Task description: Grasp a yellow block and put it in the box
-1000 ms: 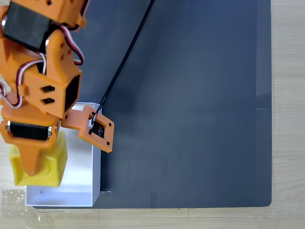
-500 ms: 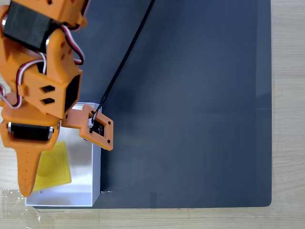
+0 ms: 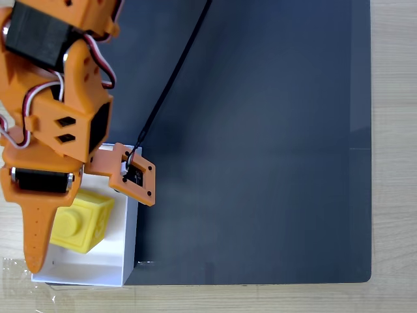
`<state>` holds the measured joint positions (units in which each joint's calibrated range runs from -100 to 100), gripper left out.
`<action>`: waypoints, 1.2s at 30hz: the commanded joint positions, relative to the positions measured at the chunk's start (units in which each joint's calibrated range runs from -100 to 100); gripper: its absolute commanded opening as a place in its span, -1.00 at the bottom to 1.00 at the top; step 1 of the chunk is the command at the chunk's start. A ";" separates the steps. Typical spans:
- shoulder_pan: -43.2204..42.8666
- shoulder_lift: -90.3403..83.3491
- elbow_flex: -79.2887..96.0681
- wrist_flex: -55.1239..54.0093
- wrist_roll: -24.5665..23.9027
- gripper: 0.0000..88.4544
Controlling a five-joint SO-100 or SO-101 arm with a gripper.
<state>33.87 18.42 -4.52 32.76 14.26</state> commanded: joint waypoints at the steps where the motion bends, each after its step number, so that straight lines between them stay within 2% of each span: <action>1: -0.03 -3.75 -2.40 -0.91 -0.15 -0.12; 9: -3.82 -9.52 -1.77 0.05 -0.46 -0.14; 11: -5.42 -13.16 -1.77 2.15 -2.62 -0.18; 14: -7.86 -20.11 -1.77 8.34 -6.60 -0.40; 19: -12.49 -32.31 -1.68 21.26 -11.74 -0.96; 20: -13.59 -34.94 -1.59 24.31 -12.58 -0.99; 22: -15.86 -39.94 -0.41 30.33 -14.00 -0.94; 27: -20.66 -52.14 10.35 40.28 -14.84 -0.97; 36: -24.28 -80.20 53.59 40.72 -14.42 -0.97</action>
<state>10.93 -50.27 33.51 73.34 -0.32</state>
